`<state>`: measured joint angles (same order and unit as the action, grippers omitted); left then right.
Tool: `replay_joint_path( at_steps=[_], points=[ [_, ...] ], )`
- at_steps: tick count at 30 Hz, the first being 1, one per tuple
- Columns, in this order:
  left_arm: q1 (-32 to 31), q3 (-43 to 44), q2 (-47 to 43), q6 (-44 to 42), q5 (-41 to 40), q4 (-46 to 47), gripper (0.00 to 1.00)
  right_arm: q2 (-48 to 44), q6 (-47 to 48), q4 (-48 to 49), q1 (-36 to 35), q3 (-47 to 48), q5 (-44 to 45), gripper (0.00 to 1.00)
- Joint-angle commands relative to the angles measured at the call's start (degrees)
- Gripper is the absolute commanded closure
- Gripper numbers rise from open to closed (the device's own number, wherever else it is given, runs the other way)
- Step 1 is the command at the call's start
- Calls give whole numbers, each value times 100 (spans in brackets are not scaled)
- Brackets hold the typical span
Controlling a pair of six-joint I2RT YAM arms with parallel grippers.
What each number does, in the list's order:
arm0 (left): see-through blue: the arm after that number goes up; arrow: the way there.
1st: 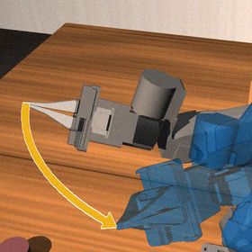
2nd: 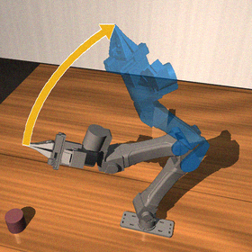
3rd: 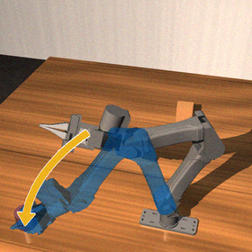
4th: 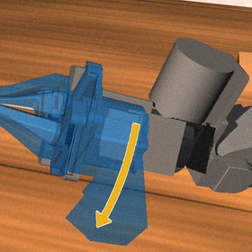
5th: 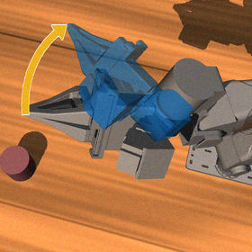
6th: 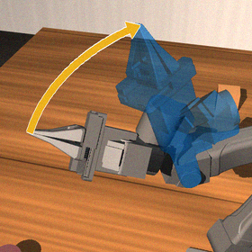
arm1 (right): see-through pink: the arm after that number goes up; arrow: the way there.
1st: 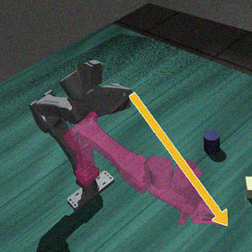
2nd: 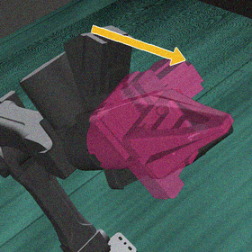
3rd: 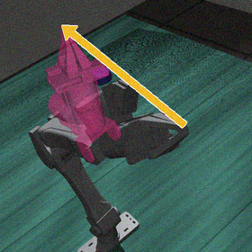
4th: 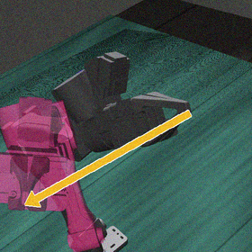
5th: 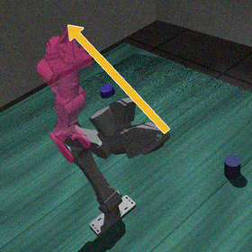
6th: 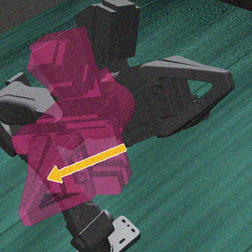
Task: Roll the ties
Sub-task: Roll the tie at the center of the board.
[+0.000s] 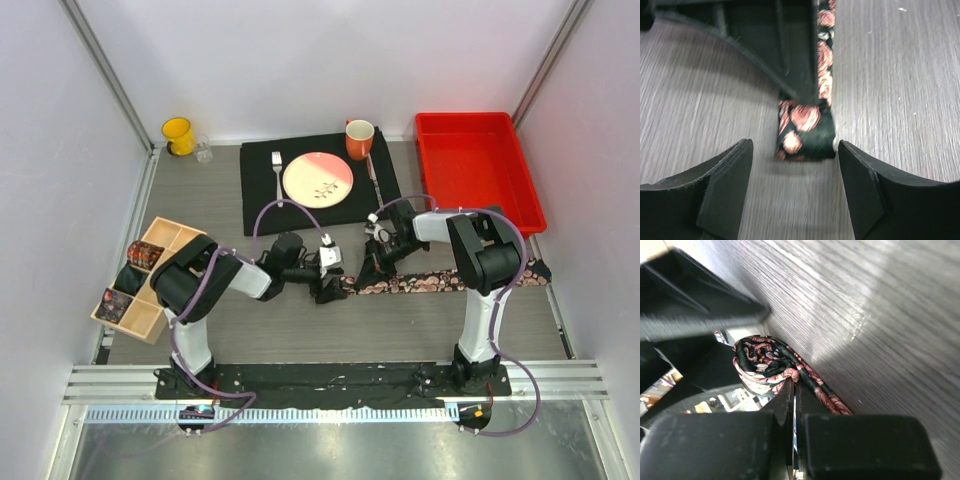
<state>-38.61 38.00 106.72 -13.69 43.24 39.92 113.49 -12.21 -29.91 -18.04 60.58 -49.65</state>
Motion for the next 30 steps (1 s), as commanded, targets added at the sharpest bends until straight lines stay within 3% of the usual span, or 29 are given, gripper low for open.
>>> replay_joint_path(
  at_steps=[1, 7, 8, 11, 13, 17, 24, 30],
  points=[
    [-226, -65, 375, 139, 228, 534, 30, 419, 333, -41, -15, -46, 1159, 99],
    [-340, 94, 596, 271, 158, 640, 53, 411, 351, 11, -15, -72, 984, 99],
    [-366, 94, 579, 245, 123, 622, 63, 384, 333, 20, -15, -72, 922, 99],
    [-428, 164, 289, -201, -193, -157, 75, 201, 359, -102, 20, 15, 764, 99],
    [-437, 261, 113, -458, -404, -1098, 78, 7, 473, -338, 99, 103, 737, 94],
    [-516, 418, -116, -967, -773, -2397, 82, -554, 588, -761, 257, 200, 527, 71],
    [-639, 779, -2, -1320, -1213, -3262, 84, -1031, 325, -772, 249, 113, -167, 47],
    [-683, 990, 95, -1347, -1354, -3509, 84, -759, -238, -331, -41, 112, -265, 46]
  ],
)
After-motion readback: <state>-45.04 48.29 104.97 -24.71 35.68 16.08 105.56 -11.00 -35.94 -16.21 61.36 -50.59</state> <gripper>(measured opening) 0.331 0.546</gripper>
